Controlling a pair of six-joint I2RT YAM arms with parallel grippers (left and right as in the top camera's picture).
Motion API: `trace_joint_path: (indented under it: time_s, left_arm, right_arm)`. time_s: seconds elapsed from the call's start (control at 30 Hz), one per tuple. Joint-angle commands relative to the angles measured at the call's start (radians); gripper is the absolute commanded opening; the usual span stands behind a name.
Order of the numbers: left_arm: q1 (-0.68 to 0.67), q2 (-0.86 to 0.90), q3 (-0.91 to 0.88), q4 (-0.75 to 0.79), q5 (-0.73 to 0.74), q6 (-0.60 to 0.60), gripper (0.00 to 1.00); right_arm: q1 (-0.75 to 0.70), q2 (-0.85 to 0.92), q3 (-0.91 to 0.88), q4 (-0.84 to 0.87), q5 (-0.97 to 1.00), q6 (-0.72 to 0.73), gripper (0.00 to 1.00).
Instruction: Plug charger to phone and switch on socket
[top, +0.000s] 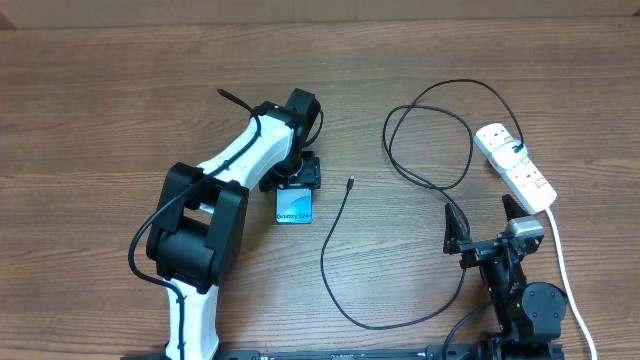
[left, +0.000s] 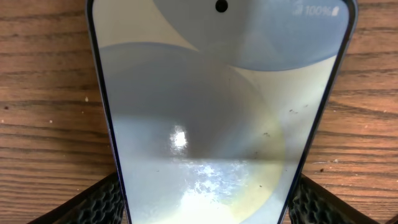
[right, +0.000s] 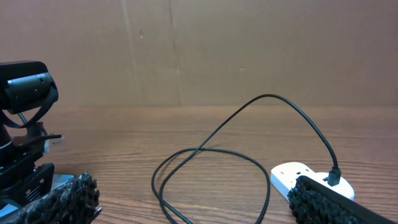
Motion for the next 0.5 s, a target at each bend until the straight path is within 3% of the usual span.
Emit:
trace_joint_path:
  time_s: [0.0, 0.47]
  left_arm:
    - [0.005, 0.014, -0.001, -0.012, -0.011, -0.003, 0.75]
    - [0.005, 0.013, 0.099, -0.110, -0.011, -0.004, 0.75]
  right_arm:
    - [0.006, -0.010, -0.010, 0.003, 0.006, 0.003, 1.00]
    - [0.006, -0.010, -0.010, 0.003, 0.006, 0.003, 1.00]
